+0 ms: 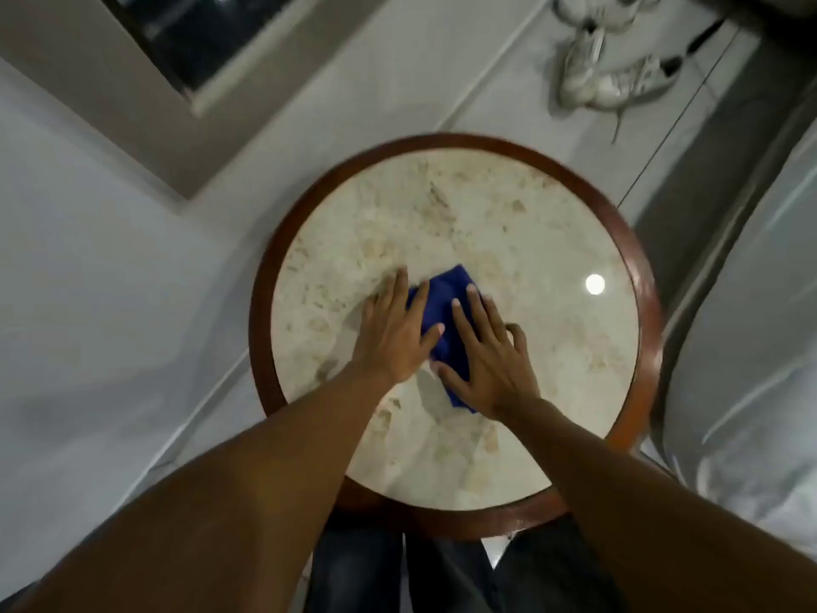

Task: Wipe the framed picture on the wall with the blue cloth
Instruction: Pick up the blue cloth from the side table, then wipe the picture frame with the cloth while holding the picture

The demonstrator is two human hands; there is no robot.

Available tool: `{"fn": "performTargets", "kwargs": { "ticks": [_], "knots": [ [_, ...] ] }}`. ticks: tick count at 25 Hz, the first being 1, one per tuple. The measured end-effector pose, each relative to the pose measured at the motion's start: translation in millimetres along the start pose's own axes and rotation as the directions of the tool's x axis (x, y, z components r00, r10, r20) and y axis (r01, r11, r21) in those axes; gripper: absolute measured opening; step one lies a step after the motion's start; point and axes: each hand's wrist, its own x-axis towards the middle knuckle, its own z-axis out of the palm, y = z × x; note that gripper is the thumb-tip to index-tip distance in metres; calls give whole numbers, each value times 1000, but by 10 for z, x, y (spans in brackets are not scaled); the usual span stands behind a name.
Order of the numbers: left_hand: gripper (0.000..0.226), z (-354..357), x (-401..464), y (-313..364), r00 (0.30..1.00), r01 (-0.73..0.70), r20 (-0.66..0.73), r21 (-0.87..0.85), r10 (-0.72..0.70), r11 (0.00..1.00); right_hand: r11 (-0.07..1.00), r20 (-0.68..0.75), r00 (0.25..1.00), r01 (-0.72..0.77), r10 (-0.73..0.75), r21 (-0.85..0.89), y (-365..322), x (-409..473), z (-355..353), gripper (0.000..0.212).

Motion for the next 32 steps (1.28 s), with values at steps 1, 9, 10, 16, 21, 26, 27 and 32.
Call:
{"fn": "performTargets", "kwargs": {
  "ticks": [1,9,10,16,21,26,27,32],
  "knots": [
    [71,29,62,-17,998,-10,-62,7,11,1000,1000,-19,1000,-7,6,-21,-19,56,51,85],
    [39,-186,193,138,993,-24,-120,-295,-12,955,999,-217,976,-34,31,-11,-120,180,158,55],
    [37,-267,184,137,996,-10,-85,-406,-26,914,1000,-242,970,-11,11,2,-155,168,111,53],
    [35,-1184,-331,187,981,-120,-195,-592,3,797,973,-325,944,29,48,227,-677,-42,-644,51],
    [37,-2757,-1141,210,853,-306,-522,-471,18,827,908,-475,879,233,-43,347,-1419,-22,-2134,50],
    [40,-4596,-2272,225,623,-243,-782,-151,35,958,751,-712,670,576,-209,323,-2640,-45,-3954,52],
    [40,-4910,-2476,222,549,-213,-833,-65,65,975,716,-760,611,631,-222,298,-2894,-34,-4247,53],
    [46,-6461,-3677,14,275,-13,-941,204,199,979,463,-865,452,828,-218,316,-4200,-208,-5685,62]
  ]
}}
